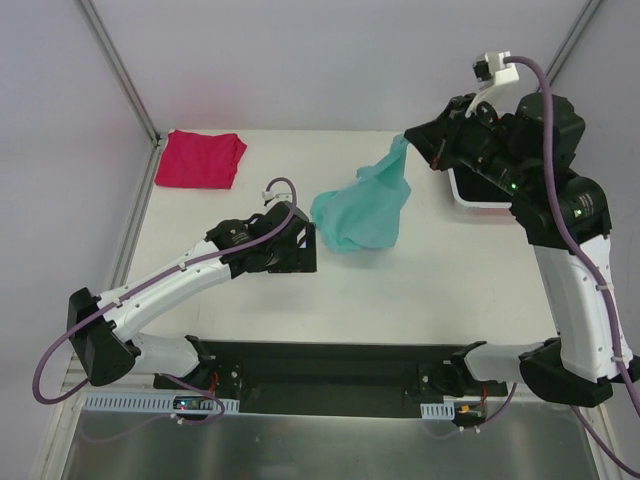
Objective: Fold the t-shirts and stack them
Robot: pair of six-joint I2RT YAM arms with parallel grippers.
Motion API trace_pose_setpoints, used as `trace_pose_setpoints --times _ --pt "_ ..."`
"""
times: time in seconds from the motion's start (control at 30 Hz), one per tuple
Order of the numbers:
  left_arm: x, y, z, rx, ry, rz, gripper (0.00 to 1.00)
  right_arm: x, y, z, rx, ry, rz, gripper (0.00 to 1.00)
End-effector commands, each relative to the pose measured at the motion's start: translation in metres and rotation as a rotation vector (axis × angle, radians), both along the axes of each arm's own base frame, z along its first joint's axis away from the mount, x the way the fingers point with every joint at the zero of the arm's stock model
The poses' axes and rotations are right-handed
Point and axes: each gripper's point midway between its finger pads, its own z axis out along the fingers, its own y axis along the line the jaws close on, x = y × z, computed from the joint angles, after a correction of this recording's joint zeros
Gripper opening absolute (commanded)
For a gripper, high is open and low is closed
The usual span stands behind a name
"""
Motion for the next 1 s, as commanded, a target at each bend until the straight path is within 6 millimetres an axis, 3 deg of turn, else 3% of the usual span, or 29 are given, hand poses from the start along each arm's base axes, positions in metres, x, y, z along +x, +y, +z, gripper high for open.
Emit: trace_pose_setpoints --times 0.0,0.13,0.27,0.37,0.5,0.67,0.73,0.83,0.93,0.97 --pt "-0.003 0.002 0.002 0.008 -0.002 0.005 0.99 -0.023 -0.006 0.072 0.142 -0.189 0.045 0.01" --pt "-0.004 0.002 0.002 0.006 -0.001 0.008 0.99 -0.023 -0.005 0.061 0.123 -0.148 0.061 0.01" --pt "-0.004 0.001 -0.003 0.015 0.012 0.007 0.99 -0.022 -0.002 0.036 0.112 -0.093 0.075 0.01" --pt "-0.003 0.000 -0.002 0.015 0.008 0.005 0.99 -0.019 -0.006 0.034 0.115 -0.102 0.047 0.01" --pt "-0.002 0.000 -0.001 0.018 0.008 0.005 0.99 0.007 -0.037 0.043 0.141 -0.081 -0.135 0.01" --pt "-0.002 0.003 -0.002 0.020 0.003 0.015 0.99 0.042 -0.053 0.024 0.147 -0.005 -0.215 0.01" --pt "-0.003 0.006 -0.003 0.027 -0.001 0.019 0.99 0.056 -0.048 0.012 0.147 0.023 -0.186 0.01" --pt "-0.001 0.010 -0.006 0.021 0.007 0.049 0.99 0.078 -0.031 0.010 0.177 0.034 -0.116 0.01" --pt "0.005 0.027 -0.008 -0.019 0.041 0.121 0.99 0.080 0.000 0.018 0.258 0.064 0.046 0.01" --pt "0.018 0.042 -0.007 -0.057 0.057 0.185 0.99 0.073 0.008 0.028 0.282 0.055 0.114 0.01"
